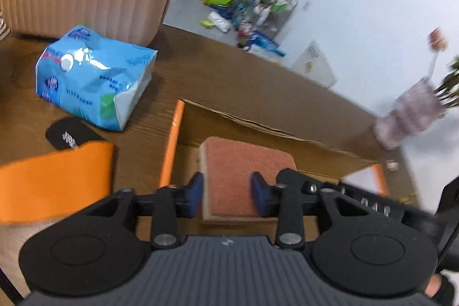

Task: Organize soft objects

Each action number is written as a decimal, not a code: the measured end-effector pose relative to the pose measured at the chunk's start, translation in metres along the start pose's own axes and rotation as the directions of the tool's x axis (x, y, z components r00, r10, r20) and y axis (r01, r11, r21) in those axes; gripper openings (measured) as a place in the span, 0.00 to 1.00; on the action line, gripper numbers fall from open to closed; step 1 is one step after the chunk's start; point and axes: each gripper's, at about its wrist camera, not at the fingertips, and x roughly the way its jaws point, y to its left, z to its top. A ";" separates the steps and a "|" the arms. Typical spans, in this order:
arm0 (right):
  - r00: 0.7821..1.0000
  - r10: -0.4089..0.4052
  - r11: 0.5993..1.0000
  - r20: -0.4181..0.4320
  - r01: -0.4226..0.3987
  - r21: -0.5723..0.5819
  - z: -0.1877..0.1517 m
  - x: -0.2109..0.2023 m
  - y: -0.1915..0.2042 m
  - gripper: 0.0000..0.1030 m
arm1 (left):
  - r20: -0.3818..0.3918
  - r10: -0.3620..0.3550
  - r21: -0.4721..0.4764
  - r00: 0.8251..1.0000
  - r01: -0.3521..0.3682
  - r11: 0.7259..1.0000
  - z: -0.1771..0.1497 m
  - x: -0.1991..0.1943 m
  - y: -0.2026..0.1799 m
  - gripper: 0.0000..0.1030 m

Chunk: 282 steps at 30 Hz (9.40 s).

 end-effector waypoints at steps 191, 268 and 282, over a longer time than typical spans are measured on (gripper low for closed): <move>0.954 -0.085 0.929 0.287 0.180 -0.324 -0.315 -0.282 -0.103 0.72 | 0.200 -0.005 0.500 0.980 -0.098 0.861 -0.372 -0.175 -0.080 0.77; 0.967 -0.249 0.893 0.061 0.254 -0.372 -0.002 -0.111 -0.018 0.60 | 0.161 0.099 0.452 0.982 -0.163 0.877 -0.070 -0.125 -0.040 0.82; 0.947 -0.187 0.865 0.263 0.285 -0.413 -0.111 -0.242 -0.024 0.68 | 0.332 0.097 0.379 0.938 -0.227 0.897 -0.179 -0.222 -0.030 0.88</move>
